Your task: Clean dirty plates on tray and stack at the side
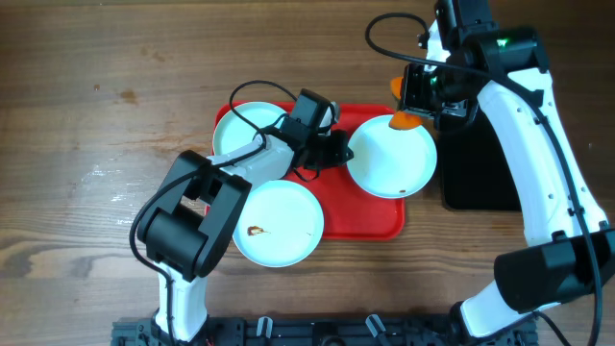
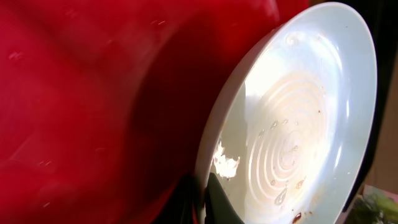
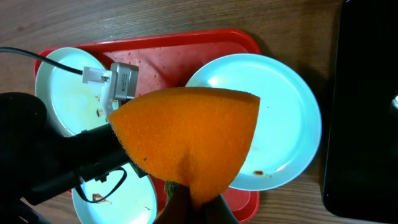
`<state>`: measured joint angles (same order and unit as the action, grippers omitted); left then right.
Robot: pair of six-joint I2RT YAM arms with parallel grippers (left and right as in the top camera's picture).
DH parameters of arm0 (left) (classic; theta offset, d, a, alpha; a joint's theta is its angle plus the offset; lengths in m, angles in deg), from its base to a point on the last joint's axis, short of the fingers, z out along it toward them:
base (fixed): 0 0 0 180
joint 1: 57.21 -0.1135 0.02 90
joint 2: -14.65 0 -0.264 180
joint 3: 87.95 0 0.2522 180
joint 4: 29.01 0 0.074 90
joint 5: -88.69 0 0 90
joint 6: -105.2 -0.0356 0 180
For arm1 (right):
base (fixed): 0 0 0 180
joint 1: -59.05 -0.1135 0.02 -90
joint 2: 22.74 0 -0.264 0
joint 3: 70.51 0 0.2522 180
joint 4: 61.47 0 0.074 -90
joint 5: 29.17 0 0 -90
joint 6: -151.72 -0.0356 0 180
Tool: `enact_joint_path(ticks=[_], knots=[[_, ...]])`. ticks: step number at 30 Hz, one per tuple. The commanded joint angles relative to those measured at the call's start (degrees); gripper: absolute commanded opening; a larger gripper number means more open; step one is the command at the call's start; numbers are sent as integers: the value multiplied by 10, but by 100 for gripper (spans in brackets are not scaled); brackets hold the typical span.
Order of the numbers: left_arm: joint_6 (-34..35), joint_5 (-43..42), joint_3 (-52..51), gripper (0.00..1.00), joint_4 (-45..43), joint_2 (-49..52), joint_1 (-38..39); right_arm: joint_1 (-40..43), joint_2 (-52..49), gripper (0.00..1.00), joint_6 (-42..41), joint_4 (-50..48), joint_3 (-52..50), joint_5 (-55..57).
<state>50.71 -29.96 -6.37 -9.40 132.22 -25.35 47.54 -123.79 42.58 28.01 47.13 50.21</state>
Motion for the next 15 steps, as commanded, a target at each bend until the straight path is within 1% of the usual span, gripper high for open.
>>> enact_joint_path(ticks=[1, 4, 10, 15], knots=[[28, -41, -3, 4, -22, 10, 1, 1, 1, 4, 12, -2, 14, 7], [52, -41, -3, 4, -36, 10, 1, 1, 1, 4, 26, -2, 14, 7], [77, -39, -3, 4, -59, 9, -3, 1, 1, 4, 26, -2, 14, 7], [85, -38, -3, 4, -63, -13, -33, 1, 1, 4, 26, -2, 14, 7]])
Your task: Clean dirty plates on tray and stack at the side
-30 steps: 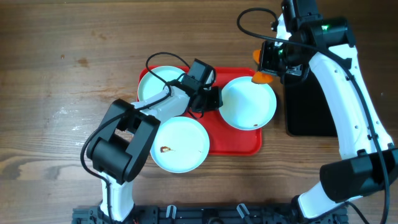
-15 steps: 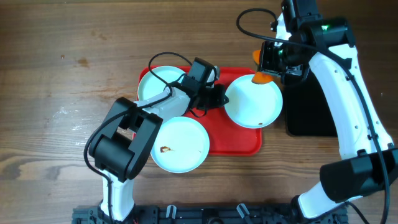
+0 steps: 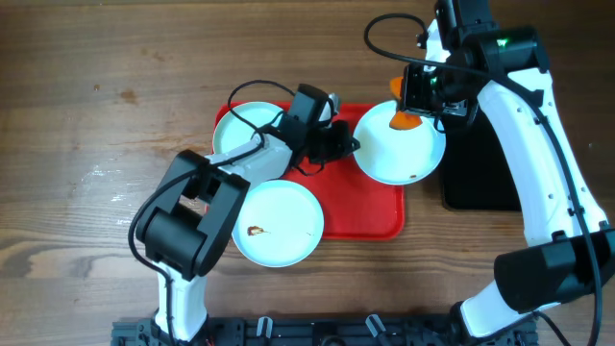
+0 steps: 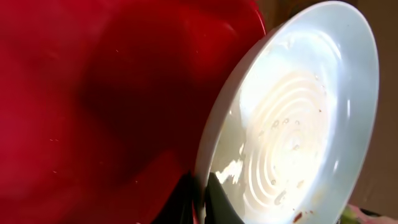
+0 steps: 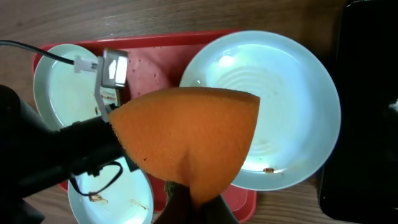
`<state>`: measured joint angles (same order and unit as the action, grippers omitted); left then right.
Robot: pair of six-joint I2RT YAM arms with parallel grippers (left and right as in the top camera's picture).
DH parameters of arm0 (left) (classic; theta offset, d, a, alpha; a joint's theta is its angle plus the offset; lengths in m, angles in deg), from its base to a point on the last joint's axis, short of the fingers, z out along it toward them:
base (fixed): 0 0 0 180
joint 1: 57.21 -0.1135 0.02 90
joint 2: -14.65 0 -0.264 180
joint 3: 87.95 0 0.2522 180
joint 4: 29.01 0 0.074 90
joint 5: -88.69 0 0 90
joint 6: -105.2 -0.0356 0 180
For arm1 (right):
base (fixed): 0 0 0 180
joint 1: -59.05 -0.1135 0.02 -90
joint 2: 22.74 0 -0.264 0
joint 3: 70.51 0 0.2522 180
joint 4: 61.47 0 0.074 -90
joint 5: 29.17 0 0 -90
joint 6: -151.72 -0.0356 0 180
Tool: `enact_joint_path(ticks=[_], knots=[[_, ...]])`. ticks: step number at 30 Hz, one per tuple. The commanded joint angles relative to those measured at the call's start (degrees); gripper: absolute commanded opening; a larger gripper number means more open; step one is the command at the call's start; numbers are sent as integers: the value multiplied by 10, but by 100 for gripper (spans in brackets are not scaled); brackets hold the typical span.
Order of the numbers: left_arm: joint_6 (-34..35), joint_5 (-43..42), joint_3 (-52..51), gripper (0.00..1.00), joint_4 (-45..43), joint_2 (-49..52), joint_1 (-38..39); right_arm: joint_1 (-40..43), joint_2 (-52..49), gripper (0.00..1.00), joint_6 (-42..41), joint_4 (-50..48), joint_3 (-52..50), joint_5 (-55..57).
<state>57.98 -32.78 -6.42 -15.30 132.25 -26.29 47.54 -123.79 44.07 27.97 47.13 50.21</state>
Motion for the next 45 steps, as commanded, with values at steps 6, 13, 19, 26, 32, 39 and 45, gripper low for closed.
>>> enact_joint_path(ticks=[6, 13, 19, 26, 32, 39, 45], knots=[[9, -2, -2, 4, 12, -61, -81, 1, 1, 4, 11, -2, 14, 7], [-31, 50, -2, 4, 79, -109, -122, 1, 1, 4, 11, -2, 14, 7], [-77, 122, -2, 4, 137, -141, -131, 1, 1, 4, 11, -2, 14, 7], [-94, 151, -2, 4, 145, -162, -131, 1, 1, 4, 10, -2, 14, 7], [-109, 168, -2, 4, 158, -166, -131, 1, 1, 4, 10, -4, 14, 7], [-128, 175, -2, 4, 153, -167, -131, 1, 1, 4, 10, -4, 14, 7], [-141, 183, -2, 4, 153, -168, -130, 1, 1, 4, 10, -4, 14, 7]])
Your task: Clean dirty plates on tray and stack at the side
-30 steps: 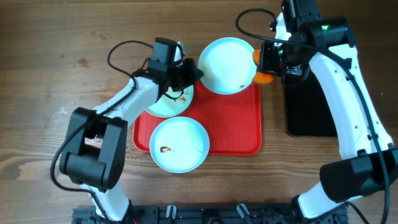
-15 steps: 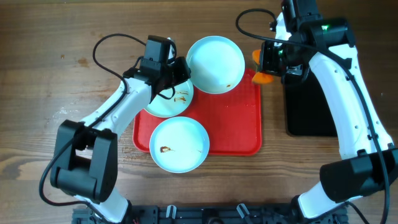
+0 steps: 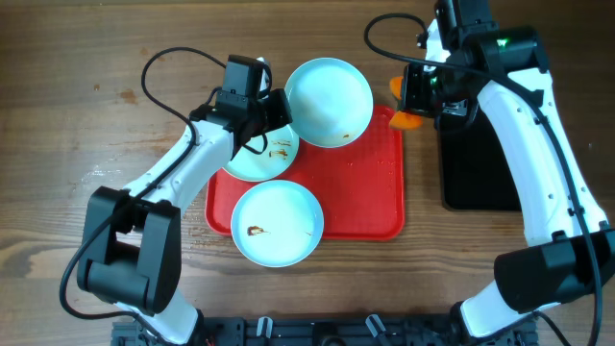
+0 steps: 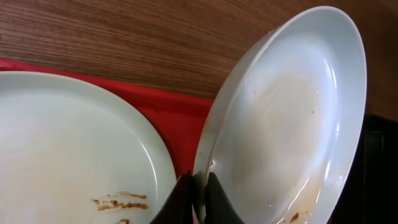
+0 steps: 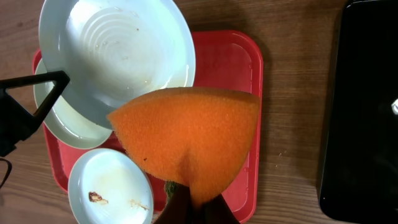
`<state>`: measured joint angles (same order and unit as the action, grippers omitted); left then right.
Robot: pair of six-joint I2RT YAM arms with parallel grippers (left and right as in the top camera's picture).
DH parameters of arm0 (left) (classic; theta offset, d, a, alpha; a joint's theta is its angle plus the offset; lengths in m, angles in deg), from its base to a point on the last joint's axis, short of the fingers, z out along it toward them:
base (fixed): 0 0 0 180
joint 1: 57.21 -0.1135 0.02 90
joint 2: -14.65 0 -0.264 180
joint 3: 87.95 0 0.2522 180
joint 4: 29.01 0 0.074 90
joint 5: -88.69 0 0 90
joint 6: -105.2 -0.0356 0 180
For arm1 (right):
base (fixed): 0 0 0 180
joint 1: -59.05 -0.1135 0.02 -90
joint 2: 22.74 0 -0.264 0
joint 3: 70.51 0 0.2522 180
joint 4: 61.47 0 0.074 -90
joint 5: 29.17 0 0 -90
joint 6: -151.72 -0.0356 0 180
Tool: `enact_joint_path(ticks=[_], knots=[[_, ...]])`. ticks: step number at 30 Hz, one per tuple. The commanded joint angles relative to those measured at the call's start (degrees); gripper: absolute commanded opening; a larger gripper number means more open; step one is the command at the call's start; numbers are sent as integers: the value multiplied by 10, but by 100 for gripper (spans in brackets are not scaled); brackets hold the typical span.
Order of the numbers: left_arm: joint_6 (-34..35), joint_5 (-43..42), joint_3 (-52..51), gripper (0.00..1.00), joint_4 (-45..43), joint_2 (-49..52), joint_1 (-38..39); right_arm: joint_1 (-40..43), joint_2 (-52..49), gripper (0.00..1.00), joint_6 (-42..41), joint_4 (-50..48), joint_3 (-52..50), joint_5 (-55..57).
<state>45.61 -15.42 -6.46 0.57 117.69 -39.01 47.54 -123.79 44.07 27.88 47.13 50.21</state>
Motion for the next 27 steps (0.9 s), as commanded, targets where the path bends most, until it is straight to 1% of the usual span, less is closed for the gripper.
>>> enact_joint_path(ticks=[1, 6, 11, 15, 18, 20, 25, 27], knots=[[-18, 12, -2, 4, -6, -22, -3, 1, 1, 4, 10, -3, 14, 7], [-40, 16, -2, 4, -11, -26, -3, 1, 1, 4, 10, -3, 14, 7], [-78, 28, -2, 4, -15, -43, 1, 1, 1, 4, 10, -4, 14, 7], [-108, 55, -2, 4, -13, -65, 16, 1, 1, 4, 10, -3, 14, 7], [-108, 93, -2, 4, -4, -74, 36, 1, 1, 4, 10, -3, 14, 2], [-123, 110, -2, 4, 5, -74, 52, 1, 1, 4, 10, -3, 14, 2], [-123, 164, -2, 4, 12, -74, 82, 1, 1, 4, 10, -3, 14, 2], [-125, 170, -2, 4, 12, -74, 87, 1, 1, 4, 10, -3, 14, 2]])
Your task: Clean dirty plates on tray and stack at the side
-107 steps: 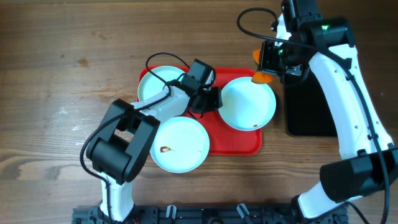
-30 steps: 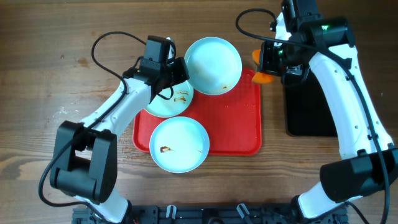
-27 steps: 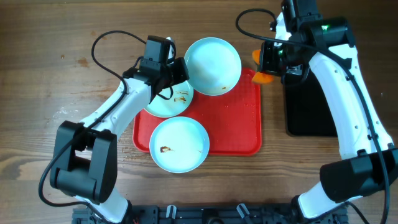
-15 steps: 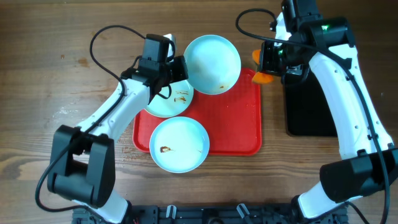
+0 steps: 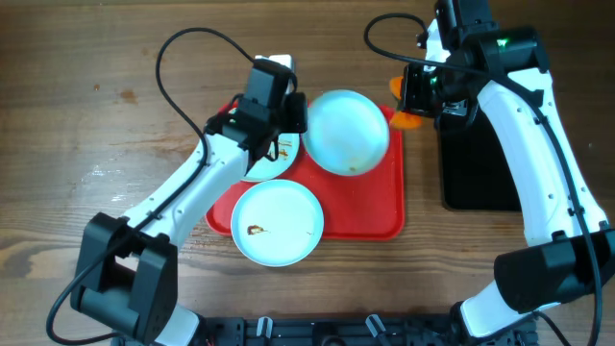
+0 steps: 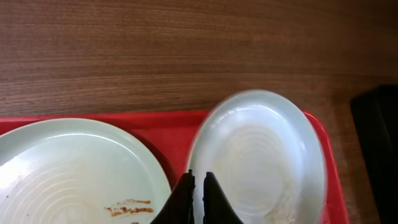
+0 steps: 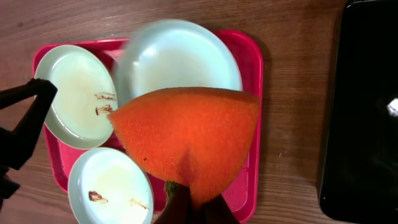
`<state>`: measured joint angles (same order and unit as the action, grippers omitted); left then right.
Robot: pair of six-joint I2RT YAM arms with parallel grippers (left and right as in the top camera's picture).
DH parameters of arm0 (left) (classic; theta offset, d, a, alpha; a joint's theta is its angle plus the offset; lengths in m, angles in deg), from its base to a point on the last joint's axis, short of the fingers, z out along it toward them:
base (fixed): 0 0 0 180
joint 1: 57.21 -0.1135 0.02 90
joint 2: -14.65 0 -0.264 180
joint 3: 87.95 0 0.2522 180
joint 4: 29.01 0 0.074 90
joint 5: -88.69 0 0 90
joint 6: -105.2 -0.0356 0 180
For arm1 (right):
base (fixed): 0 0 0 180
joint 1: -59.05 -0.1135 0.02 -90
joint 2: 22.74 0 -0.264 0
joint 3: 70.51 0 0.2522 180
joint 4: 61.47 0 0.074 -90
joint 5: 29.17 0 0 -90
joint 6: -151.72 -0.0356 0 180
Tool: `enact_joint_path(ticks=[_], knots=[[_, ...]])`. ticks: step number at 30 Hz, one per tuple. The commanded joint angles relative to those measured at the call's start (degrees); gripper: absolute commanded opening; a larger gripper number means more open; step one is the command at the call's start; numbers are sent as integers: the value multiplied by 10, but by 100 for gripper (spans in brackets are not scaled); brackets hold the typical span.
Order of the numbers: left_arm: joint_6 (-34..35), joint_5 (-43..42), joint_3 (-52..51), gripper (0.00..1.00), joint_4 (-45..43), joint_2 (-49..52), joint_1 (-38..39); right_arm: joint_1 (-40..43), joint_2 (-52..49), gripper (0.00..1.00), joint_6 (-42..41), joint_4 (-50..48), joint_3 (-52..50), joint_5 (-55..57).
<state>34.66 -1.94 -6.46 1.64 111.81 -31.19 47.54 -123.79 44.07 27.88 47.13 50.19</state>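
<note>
My left gripper (image 5: 296,119) is shut on the left rim of a pale plate (image 5: 348,132), which lies nearly flat over the back right of the red tray (image 5: 370,216). Whether the plate touches the tray cannot be told. In the left wrist view the fingertips (image 6: 198,186) pinch that plate (image 6: 261,155), faintly smeared near its lower edge. A plate with brown streaks (image 5: 264,161) sits at the tray's back left. A third stained plate (image 5: 279,223) sits at the front left. My right gripper (image 5: 409,108) hovers by the tray's back right corner, shut on an orange sponge (image 7: 186,137).
A black slab (image 5: 476,159) lies on the wooden table right of the tray, under my right arm. The left arm's cable (image 5: 183,58) loops over the table behind the tray. Bare wood stretches left of the tray.
The held plate was tilted up over the tray's back edge; now it is lower, flatter and further right over the tray. My right gripper and the sponge have not moved.
My left gripper first held the plate at the tray's right edge, near the sponge. Then the plate was slightly further back. Later it was tilted steeply at the tray's back edge, and now it lies nearly flat over the back right. The sponge stayed put throughout.
</note>
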Motion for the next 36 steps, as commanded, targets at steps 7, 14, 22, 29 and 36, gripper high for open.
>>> enact_joint_path(ticks=[7, 14, 22, 29, 36], knots=[[-9, -84, -2, 8, 57, -15, 9, 1, 1, 4, 10, -6, 14, 2], [38, -240, -2, 48, 141, -15, 19, 1, 1, 4, 10, -14, 14, -15], [111, -240, -12, 42, 144, 56, 35, 1, 1, 4, 11, -14, 14, -15], [171, -193, -12, 40, 120, 129, 35, 1, 1, 4, 10, -12, 14, -15], [177, -193, -12, 37, 90, 165, 35, 1, 1, 4, 10, -12, 14, -15]])
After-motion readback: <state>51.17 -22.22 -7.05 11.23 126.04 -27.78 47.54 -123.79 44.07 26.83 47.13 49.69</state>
